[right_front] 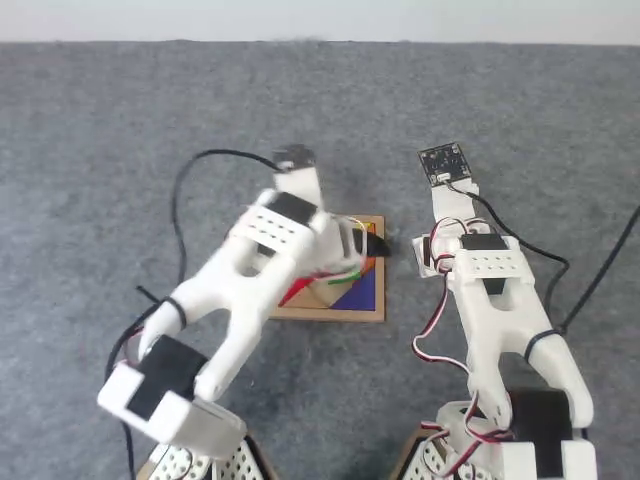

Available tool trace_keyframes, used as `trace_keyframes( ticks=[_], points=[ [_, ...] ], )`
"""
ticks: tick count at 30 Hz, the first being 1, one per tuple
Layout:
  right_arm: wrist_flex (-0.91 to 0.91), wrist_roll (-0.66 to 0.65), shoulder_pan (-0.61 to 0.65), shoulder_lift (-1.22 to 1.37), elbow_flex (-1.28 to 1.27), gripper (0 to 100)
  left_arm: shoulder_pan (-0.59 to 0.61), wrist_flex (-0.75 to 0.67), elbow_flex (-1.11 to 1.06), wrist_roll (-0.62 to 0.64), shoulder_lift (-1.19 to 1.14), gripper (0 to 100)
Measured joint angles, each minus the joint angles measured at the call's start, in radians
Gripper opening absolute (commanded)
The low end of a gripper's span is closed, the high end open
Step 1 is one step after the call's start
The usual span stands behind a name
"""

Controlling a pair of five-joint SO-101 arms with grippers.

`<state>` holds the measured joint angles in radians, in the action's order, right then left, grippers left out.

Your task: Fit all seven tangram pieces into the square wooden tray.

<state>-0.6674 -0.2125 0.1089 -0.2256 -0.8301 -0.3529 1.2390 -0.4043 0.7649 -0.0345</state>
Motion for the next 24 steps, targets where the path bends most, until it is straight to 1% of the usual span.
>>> trace_keyframes(
  ticks=[2, 4, 6, 8, 11, 13, 15, 17, 18, 21, 24],
  points=[
    [0.0, 0.0, 0.0, 0.0, 0.0, 1.2, 0.071, 0.046, 0.015, -0.002, 0.032, 46],
    [0.0, -0.02, 0.0, 0.0, 0.0, 1.2, 0.173, 0.071, 0.025, -0.038, 0.08, 46],
    [-0.005, -0.069, 0.011, 0.0, 0.0, 1.2, 0.305, 0.077, 0.026, -0.086, 0.135, 46],
    [-0.037, -0.095, 0.054, 0.0, 0.015, 1.2, 0.462, 0.075, 0.026, -0.13, 0.18, 46],
    [-0.078, -0.098, 0.127, 0.0, 0.068, 1.3, 0.697, 0.005, -0.029, -0.222, 0.207, 45],
    [-0.089, -0.098, 0.189, 0.0, 0.107, 1.4, 0.799, -0.094, -0.124, -0.296, 0.213, 42],
    [-0.092, -0.098, 0.244, 0.006, 0.152, 1.4, 0.824, -0.215, -0.253, -0.364, 0.218, 38],
    [-0.092, -0.1, 0.276, 0.048, 0.207, 1.4, 0.801, -0.324, -0.361, -0.446, 0.219, 35],
    [-0.092, -0.1, 0.284, 0.081, 0.232, 1.3, 0.79, -0.354, -0.379, -0.485, 0.219, 34],
    [-0.092, -0.1, 0.292, 0.218, 0.313, 1.3, 0.77, -0.393, -0.4, -0.569, 0.221, 30],
    [-0.114, -0.127, 0.327, 0.342, 0.377, 1.3, 0.763, -0.417, -0.43, -0.586, 0.221, 28]
  ],
)
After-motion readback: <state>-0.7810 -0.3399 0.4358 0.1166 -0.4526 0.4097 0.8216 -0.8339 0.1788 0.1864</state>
